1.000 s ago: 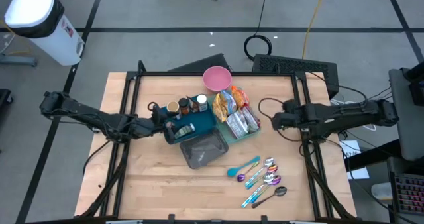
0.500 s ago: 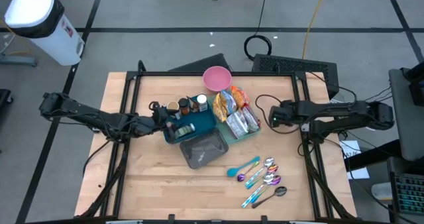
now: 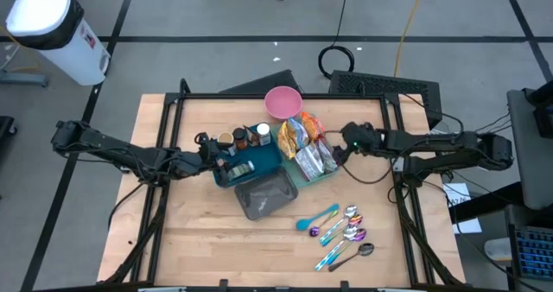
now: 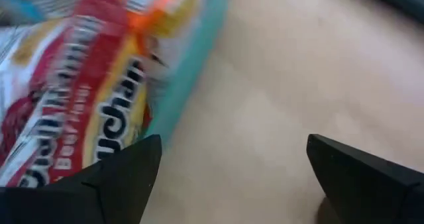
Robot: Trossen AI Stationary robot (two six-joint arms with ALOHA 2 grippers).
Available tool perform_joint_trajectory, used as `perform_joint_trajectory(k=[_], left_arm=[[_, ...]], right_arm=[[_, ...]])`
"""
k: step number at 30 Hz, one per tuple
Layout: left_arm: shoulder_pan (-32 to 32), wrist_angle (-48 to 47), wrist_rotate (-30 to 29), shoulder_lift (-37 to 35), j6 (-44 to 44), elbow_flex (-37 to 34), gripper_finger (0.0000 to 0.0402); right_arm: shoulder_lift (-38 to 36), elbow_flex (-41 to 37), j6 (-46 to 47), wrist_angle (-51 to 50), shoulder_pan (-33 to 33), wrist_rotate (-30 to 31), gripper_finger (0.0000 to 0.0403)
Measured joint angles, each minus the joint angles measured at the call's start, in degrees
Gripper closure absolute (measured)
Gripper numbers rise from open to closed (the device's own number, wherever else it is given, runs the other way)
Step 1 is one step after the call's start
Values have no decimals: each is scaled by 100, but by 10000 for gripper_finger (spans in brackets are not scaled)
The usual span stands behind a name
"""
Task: Pick & Place Food Item
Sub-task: Put the purple seasoning bottle into the blue bin
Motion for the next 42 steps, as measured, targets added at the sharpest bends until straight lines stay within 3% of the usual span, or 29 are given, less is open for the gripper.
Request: perform_joint_trajectory(k=[5, 11, 18, 27, 31, 36, 42], left_arm=[[0, 3, 0, 0, -207, 0, 124], [0, 10, -5, 0, -317, 0, 121], [0, 34, -7, 0, -337, 0, 130], [0, 42, -8, 0, -334, 2, 117], [0, 39, -7, 0, -332, 2, 119], [0, -4, -4, 0, -328, 2, 129], [0, -12, -4, 0, -325, 2, 137]], right_arm=[[0, 404, -2036, -800, -137, 48, 35], [39, 1111, -2343, -2728, -900, -64, 35], [284, 1220, -3206, -4180, -1835, -347, 35], [1357, 1217, -4176, -4505, -2299, -526, 35], [1971, 1217, -4443, -4499, -2295, -224, 39], [2513, 1217, -4339, -4430, -2295, -103, 80], [2615, 1217, -4114, -4365, -2293, -110, 173]])
